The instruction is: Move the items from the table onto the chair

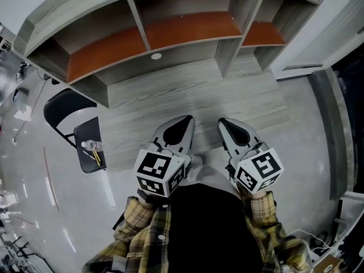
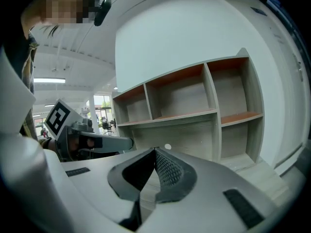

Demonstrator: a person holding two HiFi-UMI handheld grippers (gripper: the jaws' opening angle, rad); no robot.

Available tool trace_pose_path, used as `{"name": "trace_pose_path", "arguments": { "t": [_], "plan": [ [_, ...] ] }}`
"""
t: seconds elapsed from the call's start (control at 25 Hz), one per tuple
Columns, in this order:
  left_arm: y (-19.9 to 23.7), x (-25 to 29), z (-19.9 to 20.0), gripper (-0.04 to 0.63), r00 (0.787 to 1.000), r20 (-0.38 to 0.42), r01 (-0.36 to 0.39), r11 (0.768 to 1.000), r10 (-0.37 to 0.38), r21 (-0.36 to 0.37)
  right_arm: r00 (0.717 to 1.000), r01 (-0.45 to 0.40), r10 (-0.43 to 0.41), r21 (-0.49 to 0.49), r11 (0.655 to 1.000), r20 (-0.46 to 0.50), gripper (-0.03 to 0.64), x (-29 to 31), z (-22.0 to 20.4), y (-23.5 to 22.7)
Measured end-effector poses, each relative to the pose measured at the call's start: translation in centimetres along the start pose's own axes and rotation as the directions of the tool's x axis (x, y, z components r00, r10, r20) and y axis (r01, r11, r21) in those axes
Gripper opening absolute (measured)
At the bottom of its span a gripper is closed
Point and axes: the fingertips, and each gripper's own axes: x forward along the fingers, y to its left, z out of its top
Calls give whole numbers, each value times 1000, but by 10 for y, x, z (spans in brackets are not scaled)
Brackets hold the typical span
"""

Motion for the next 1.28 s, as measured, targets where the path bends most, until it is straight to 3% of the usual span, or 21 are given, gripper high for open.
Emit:
{"name": "trace_pose_path", "arguments": {
  "t": [0.28, 1.28],
  "plan": [
    [12, -3, 4, 5, 1000, -4, 12, 1000, -12, 7, 1000, -1, 1, 57, 998, 5, 18, 13, -2, 3],
    [25, 0, -2, 5, 1000, -21, -9, 1000, 9, -5, 999, -18, 20, 61, 998, -36, 17, 22, -9, -4]
  ]
}}
